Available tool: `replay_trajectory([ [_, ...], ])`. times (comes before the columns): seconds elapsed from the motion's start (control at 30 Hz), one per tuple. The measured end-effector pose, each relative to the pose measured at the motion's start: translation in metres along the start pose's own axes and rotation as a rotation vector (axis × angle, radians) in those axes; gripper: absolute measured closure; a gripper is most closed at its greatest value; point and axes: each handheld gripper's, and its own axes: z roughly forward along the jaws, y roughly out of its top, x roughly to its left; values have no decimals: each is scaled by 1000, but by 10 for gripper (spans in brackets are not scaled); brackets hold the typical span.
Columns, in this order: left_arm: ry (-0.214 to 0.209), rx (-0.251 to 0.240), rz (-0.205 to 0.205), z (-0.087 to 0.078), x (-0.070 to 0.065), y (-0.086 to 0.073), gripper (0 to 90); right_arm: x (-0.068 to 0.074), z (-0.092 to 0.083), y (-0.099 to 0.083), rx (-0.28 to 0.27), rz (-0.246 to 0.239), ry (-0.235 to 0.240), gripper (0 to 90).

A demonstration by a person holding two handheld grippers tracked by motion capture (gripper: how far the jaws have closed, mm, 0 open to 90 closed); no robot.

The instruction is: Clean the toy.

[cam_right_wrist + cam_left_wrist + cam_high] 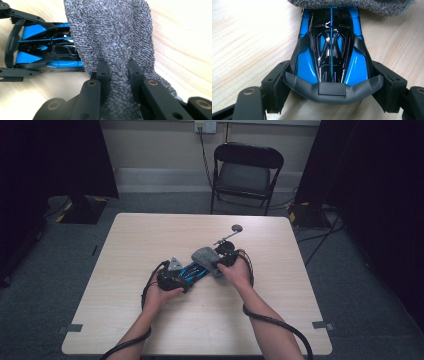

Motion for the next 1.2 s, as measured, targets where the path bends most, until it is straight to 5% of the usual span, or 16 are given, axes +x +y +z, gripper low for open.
replay_trajectory([
  [0.87, -3, 1, -3, 0, 0, 0, 241, -49, -15, -36, 6, 60, -126, 761],
  [1.2, 1, 1, -1, 0, 0, 0, 241, -48, -46, -42, -83, 51, -89, 759],
])
